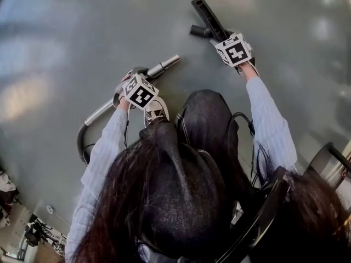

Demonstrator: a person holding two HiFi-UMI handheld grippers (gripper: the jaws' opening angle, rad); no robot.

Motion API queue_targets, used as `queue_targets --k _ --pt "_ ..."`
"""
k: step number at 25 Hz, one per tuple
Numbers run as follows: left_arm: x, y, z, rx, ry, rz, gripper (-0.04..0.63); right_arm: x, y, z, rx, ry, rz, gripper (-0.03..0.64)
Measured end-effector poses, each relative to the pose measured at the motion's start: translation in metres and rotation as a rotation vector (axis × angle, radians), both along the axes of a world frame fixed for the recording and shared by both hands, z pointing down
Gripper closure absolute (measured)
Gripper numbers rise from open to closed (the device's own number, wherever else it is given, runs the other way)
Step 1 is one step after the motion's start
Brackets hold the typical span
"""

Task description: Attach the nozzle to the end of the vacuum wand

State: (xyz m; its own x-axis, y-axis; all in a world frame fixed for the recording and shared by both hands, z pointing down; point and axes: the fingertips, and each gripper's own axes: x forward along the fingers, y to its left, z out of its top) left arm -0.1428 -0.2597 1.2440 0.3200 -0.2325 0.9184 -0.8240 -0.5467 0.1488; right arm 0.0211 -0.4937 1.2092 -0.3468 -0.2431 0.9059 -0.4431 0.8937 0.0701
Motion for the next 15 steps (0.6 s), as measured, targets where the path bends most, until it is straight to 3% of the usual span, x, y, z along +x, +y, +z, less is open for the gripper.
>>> queue_targets --k 6,15 --pt "-0.007 -0.006 -0.007 -0.033 0.032 0.005 0.400 -0.030 0.020 -0.020 0.028 -0.054 -0.299 0.375" --pt "-0.019 -0.011 -0.019 -0.004 0.032 -0.010 0.402 -0.051 0.053 -0.031 -0.020 -0.107 -0.505 0.382"
